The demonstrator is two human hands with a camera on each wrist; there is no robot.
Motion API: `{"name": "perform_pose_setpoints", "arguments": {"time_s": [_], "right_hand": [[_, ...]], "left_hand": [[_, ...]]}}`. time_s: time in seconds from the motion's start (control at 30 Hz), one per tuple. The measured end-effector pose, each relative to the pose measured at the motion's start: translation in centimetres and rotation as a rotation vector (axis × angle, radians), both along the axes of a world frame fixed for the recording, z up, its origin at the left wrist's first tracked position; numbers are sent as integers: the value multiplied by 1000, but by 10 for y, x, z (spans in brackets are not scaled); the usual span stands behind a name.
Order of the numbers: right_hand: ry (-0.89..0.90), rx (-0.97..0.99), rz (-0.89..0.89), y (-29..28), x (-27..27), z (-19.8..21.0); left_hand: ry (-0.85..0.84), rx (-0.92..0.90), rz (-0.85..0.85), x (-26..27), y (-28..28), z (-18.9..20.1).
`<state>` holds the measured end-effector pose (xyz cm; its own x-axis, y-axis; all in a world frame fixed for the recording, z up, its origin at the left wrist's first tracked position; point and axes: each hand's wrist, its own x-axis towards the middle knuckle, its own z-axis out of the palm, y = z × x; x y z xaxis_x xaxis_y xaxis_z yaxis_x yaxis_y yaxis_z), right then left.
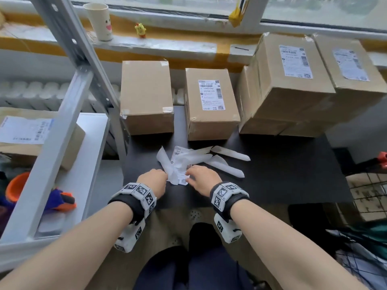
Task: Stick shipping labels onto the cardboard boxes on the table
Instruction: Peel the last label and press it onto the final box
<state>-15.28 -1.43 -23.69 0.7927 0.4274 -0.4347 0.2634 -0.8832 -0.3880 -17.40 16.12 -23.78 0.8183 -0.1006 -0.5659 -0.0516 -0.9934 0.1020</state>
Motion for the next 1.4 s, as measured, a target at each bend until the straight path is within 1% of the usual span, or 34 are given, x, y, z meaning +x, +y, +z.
{"name": "perform_pose_setpoints", "arguments": {"time_s": [0.13,0.3,0.4,0.53,0.7,0.8,0.87,0.93,1.0,1.13,1.27,1.33,1.4], "right_hand": [[-13,4,38,2,0,-20],[-10,14,89,0,4,-41],[-29,69,76,-2,4,-49],[-112,125,68,-3,4,-56],[-182,193,28,-2,0,-64],[-180,219,-6,-1,-2,-66],[-173,237,-27,-1,-4,-67],[-159,250,-42,-1,-6,-65],[-130,242,-36,-2,-7,-59],[-143,219,-7,-2,-3,-46],[-188,226,-67,2,8,-24],[-203,263,-84,3,15,-10],[-218,287,-113,2,21,3]], "left_hand": [[30,-80,39,-9,2,-21],[-28,-221,43,-16,0,-33],[-31,-213,47,-14,-3,-35],[-60,-220,54,-12,-6,-40],[-163,-236,57,-14,-7,-49],[-368,-258,9,-10,-12,-51],[-429,-192,-57,-7,-15,-54],[-483,-175,-79,-3,-18,-60],[-511,-200,-91,-2,-18,-65],[-543,-241,-87,-2,-17,-57],[-579,-261,-102,4,-17,-33],[-563,-262,-59,8,-15,-18],[-543,-260,25,12,-10,-2]]}}
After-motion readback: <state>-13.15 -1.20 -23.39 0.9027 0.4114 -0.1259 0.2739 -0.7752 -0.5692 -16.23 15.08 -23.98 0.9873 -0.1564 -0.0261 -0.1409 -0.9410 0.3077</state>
